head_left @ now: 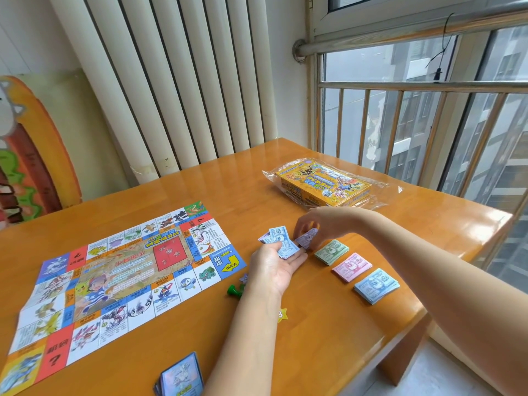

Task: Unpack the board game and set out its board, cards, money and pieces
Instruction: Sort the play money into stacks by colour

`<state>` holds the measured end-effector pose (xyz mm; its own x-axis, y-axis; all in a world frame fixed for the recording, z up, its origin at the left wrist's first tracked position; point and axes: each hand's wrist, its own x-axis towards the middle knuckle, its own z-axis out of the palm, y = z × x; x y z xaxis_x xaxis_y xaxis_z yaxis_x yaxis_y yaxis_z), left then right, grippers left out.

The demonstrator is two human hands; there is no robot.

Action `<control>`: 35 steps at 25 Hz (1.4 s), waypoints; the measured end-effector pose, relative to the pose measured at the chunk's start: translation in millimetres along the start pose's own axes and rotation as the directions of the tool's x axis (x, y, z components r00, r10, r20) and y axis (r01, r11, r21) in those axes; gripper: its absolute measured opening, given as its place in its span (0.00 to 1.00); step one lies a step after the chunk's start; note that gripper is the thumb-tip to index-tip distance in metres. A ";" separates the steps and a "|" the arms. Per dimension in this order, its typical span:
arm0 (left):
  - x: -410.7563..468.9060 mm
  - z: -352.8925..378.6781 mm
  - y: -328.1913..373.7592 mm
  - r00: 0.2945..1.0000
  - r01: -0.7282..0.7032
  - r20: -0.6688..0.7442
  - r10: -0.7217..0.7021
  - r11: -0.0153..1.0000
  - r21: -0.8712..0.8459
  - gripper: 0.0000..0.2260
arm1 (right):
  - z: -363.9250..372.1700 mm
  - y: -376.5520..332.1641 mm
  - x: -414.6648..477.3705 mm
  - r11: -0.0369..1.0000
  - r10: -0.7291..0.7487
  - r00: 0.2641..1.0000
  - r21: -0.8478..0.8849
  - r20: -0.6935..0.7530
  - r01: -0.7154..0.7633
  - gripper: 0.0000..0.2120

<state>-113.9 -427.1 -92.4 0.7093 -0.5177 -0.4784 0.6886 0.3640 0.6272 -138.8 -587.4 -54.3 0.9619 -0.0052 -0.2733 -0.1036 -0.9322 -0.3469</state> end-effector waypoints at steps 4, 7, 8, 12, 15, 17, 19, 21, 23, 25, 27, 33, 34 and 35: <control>-1.2 -1.3 -0.6 1.000 0.008 0.005 -0.008 1.000 0.006 0.18 | 2.8 2.4 0.2 1.000 -0.008 1.000 0.005 -0.024 0.008 0.17; -4.0 -1.9 1.2 1.000 0.001 0.001 -0.001 1.000 0.013 0.17 | 3.8 4.0 0.8 1.000 -0.012 1.000 -0.003 -0.016 0.012 0.16; -6.2 -1.7 2.3 1.000 -0.016 0.001 0.016 1.000 0.021 0.16 | 3.7 4.2 0.9 1.000 -0.014 1.000 -0.013 -0.011 0.014 0.16; -13.4 -1.3 10.1 0.988 -0.149 0.035 0.149 0.989 0.005 0.12 | 2.4 -1.2 -9.0 0.957 -0.011 0.955 0.274 -0.297 0.096 0.11; -20.8 2.2 11.1 0.962 -0.257 0.122 0.244 0.960 0.108 0.07 | 3.8 -17.0 -27.5 0.722 0.090 0.911 0.657 -0.403 0.219 0.11; -27.0 5.1 8.3 0.944 -0.310 0.187 0.272 0.925 0.220 0.07 | 9.2 -25.0 -39.6 0.699 0.110 0.909 0.682 -0.401 0.216 0.11; -33.0 8.2 6.7 0.938 -0.300 0.251 0.239 0.922 0.243 0.06 | 13.6 -27.8 -49.3 0.720 0.175 0.886 0.669 -0.430 0.183 0.08; -37.6 10.8 8.2 0.941 -0.238 0.289 0.174 0.950 0.203 0.07 | 14.8 -25.1 -58.7 0.728 0.252 0.844 0.667 -0.473 0.157 0.07; -38.1 11.0 8.4 0.939 -0.242 0.304 0.161 0.937 0.250 0.08 | 15.7 -21.5 -70.4 0.724 0.291 0.819 0.674 -0.494 0.149 0.07; -37.7 9.4 5.5 0.930 -0.300 0.313 0.193 0.890 0.344 0.08 | 15.8 -18.6 -82.6 0.715 0.286 0.826 0.682 -0.486 0.153 0.07; -38.0 7.9 3.7 0.922 -0.343 0.316 0.224 0.851 0.398 0.07 | 15.3 -18.8 -92.5 0.717 0.255 0.841 0.677 -0.478 0.167 0.08; -40.4 7.0 -3.6 0.864 -0.504 0.310 0.398 0.710 0.492 0.07 | 12.8 -19.7 -105.4 0.725 0.210 0.837 0.655 -0.506 0.213 0.06; -40.5 7.0 -4.4 0.850 -0.527 0.307 0.428 0.682 0.508 0.08 | 12.7 -18.9 -107.6 0.729 0.209 0.832 0.649 -0.514 0.217 0.07; -40.5 6.9 -4.6 0.844 -0.536 0.308 0.439 0.669 0.515 0.08 | 12.8 -18.2 -109.1 0.727 0.215 0.826 0.650 -0.521 0.221 0.07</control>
<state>-146.8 -413.2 -71.7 0.8548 -0.5154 0.0610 0.0031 0.1226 0.9924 -245.1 -565.2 -29.7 0.9043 -0.3929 0.1670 -0.0274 -0.4439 -0.8957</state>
